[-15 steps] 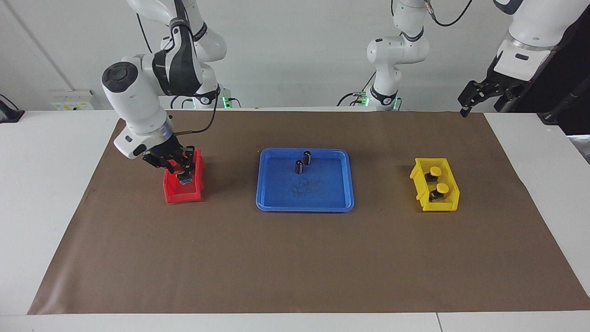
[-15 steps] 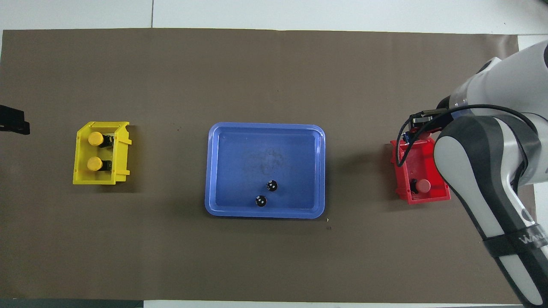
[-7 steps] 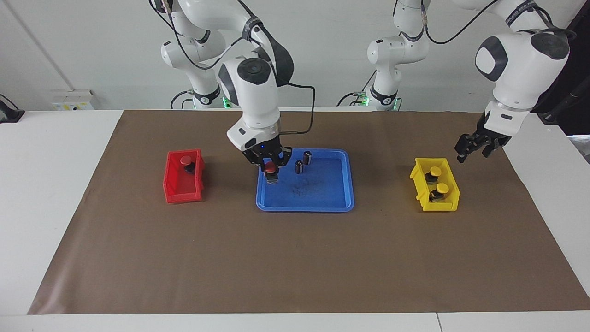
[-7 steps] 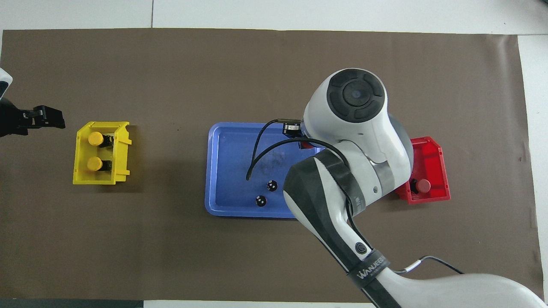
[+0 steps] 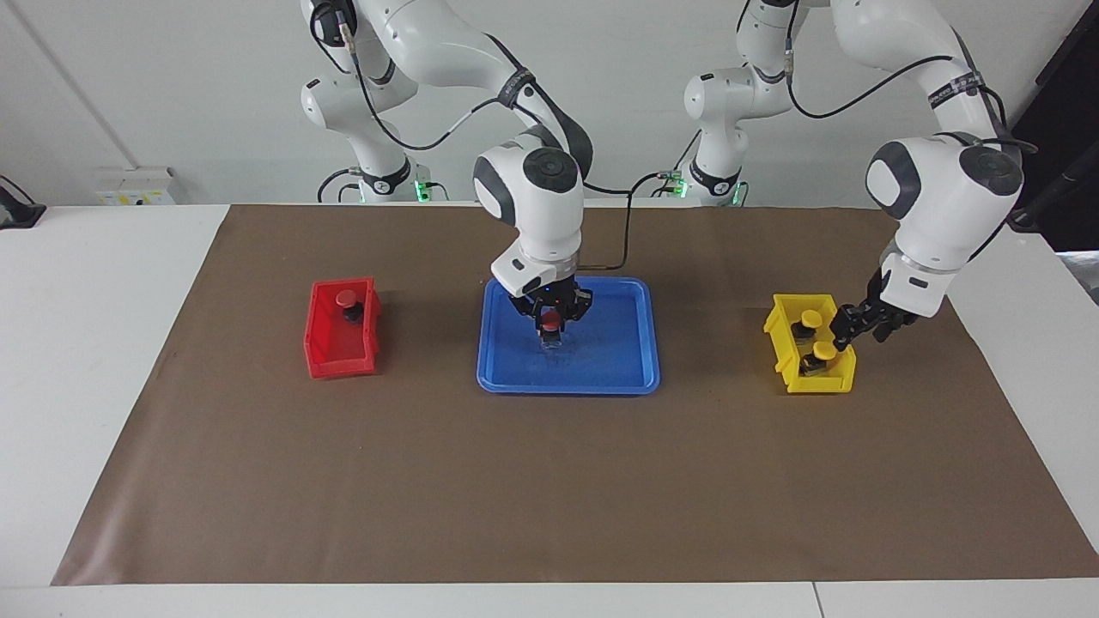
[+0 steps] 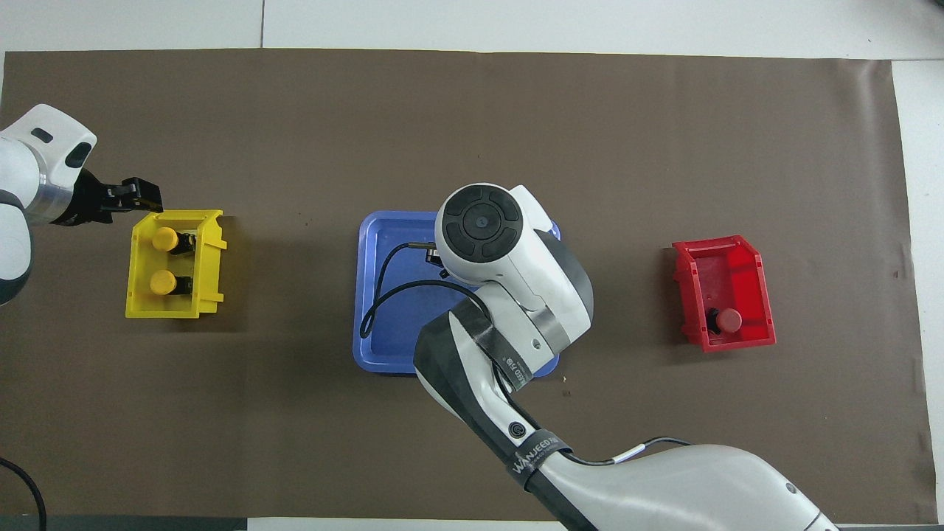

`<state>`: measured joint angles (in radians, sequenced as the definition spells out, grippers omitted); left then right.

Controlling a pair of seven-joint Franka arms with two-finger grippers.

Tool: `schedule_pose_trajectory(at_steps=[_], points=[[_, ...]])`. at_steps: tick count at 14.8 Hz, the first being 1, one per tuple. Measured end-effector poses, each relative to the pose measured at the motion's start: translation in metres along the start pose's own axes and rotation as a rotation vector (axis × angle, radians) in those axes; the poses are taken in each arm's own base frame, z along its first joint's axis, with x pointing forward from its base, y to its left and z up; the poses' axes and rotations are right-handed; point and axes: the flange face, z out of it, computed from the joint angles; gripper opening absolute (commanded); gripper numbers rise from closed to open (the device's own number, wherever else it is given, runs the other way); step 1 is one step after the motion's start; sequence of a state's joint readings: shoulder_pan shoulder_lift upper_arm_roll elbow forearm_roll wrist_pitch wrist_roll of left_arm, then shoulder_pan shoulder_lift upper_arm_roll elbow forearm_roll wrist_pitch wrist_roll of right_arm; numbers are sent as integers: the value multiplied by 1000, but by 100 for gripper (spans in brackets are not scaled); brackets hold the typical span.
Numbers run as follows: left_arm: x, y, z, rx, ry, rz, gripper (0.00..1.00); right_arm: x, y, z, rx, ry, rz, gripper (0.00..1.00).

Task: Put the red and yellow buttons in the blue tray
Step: 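Carry the red button to the blue tray while the left gripper reaches the yellow bin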

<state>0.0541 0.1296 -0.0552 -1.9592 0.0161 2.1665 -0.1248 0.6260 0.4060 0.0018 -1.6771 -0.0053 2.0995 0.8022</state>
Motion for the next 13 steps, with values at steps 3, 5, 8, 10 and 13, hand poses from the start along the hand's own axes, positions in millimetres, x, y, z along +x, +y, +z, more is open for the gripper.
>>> schedule_pose_trajectory(at_steps=[3,5,8,10,13], points=[[-10,-1,18,3,-32,0,79,4,2,7,1,4,6,44],[-14,-1,25,3,-34,0,79,2,1,14,10,13,4,71],[-15,-1,29,3,-32,0,78,3,1,13,13,19,3,85],[-16,2,29,2,-33,5,77,17,8,-7,-10,35,8,85],[-20,9,34,2,-41,16,77,63,67,-63,-33,33,-22,85]])
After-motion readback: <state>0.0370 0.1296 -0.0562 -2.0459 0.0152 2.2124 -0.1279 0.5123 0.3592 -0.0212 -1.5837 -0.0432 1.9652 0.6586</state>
